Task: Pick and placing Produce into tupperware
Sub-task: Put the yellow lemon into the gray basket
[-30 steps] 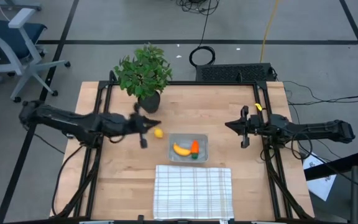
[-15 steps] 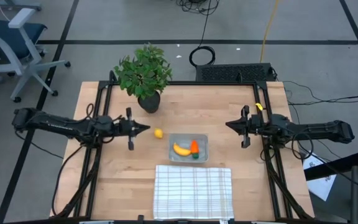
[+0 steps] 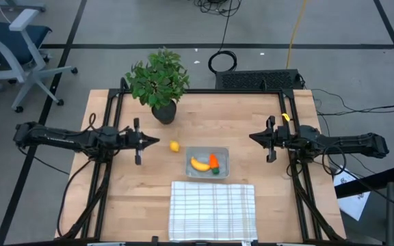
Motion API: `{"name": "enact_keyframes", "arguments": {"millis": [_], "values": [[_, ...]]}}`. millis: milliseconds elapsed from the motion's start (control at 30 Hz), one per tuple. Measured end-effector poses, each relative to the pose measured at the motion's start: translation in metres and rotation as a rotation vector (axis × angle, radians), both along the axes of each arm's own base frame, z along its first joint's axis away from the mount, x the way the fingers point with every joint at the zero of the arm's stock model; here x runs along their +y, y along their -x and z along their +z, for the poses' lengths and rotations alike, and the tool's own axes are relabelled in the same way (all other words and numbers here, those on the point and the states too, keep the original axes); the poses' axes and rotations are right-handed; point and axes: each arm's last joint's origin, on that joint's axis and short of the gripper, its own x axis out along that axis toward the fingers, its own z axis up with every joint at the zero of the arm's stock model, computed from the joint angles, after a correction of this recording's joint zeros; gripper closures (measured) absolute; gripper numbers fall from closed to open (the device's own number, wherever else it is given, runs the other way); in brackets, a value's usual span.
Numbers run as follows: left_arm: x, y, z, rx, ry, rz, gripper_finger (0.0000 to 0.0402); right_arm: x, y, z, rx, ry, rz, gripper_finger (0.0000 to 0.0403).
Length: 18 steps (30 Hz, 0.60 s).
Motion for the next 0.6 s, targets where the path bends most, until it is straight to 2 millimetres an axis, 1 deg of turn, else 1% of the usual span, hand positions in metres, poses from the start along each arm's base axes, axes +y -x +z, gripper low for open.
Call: {"name": "enact_keyframes", "arguments": {"millis": [433, 600], "values": [[-0.0002, 0.0, -0.0004, 0.005, -0.009, -0.007, 0.0396, 0.0001, 0.0019, -0.0004, 0.005, 0.004, -0.001, 0.0403], [-0.0003, -0.0007, 0.004, -0.04, -0.004, -0.009, 0.04, 0.0001, 0.0023, -0.0015, 0.018, 0.025, -0.003, 0.0403]]}}
